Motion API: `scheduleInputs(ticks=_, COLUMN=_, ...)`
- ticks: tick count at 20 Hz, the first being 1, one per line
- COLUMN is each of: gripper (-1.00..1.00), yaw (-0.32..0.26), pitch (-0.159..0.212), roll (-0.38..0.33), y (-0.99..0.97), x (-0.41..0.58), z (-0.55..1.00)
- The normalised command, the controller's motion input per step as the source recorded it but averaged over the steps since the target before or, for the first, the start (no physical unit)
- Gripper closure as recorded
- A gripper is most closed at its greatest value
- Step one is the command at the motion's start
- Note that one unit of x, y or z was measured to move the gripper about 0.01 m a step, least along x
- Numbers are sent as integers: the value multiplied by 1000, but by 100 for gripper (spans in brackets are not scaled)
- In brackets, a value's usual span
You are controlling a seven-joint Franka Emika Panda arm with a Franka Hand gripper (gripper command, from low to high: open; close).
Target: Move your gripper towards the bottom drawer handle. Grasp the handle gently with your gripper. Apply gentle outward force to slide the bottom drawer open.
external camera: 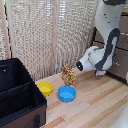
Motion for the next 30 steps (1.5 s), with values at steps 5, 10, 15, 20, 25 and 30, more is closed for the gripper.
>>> scheduleInputs(ticks=5, gripper=100, yaw=-14, pitch=8, roll=0, y=0, x=267, z=0)
scheduleInputs(ticks=10, gripper=100, yaw=0, pitch=2, roll=0, y=0, x=50, z=0)
scheduleInputs(ticks=15, gripper=-100, yaw=-2, pitch=0, roll=0, y=-19, x=34, z=65)
scheduleInputs(ticks=20, gripper=100, yaw=0, pitch=23, roll=-2, y=9, x=147, z=33)
scheduleInputs(ticks=25, gripper=100, yaw=0, pitch=46, roll=0, y=109, x=253, z=31)
scheduleInputs(ticks=30, gripper=100, yaw=0, pitch=26, roll=58, y=623, x=166, z=0)
